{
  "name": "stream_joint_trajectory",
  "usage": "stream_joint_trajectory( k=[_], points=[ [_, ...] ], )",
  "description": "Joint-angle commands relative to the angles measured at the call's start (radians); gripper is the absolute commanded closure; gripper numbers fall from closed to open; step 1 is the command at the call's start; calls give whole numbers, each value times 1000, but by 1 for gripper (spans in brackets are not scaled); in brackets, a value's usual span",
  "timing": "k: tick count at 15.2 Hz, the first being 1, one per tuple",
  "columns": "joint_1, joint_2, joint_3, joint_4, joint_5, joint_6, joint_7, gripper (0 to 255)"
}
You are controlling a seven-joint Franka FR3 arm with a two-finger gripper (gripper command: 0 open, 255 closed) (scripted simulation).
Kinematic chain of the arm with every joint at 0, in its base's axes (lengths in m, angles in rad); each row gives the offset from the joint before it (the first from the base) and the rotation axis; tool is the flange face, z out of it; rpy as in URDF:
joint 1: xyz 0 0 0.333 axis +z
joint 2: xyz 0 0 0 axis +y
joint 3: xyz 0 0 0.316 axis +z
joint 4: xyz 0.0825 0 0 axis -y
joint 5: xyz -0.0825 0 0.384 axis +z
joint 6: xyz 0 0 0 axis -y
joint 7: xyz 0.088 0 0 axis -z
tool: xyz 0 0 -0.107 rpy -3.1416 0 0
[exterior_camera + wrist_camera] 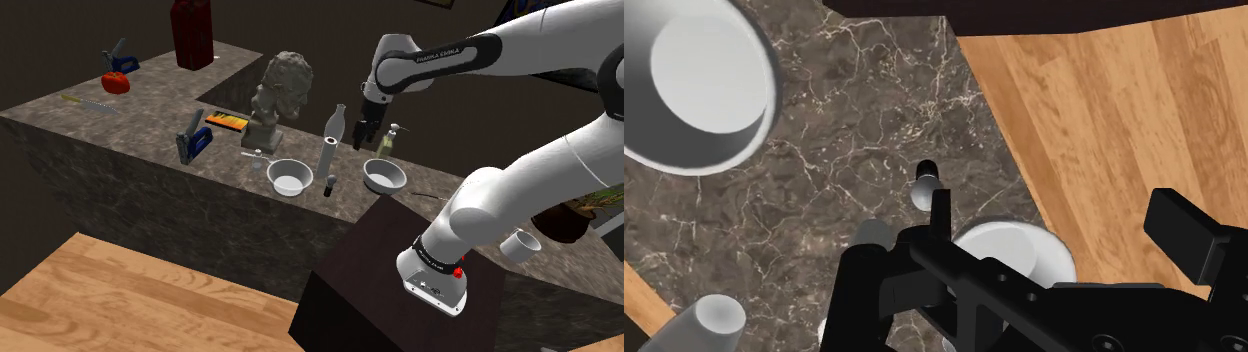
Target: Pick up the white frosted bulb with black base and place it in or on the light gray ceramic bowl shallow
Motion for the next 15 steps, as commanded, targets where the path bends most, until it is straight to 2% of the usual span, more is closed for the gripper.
stream_joint_trajectory(
  k=[1, 5, 9, 15],
  points=[
    [9, 77, -21, 10, 19, 61, -33, 0],
    [24, 246, -60, 44, 80, 172, -118, 0],
    [30, 425, -79, 103, 175, 262, -222, 0],
    [-8, 693, -46, 233, 335, 345, -377, 0]
  ],
)
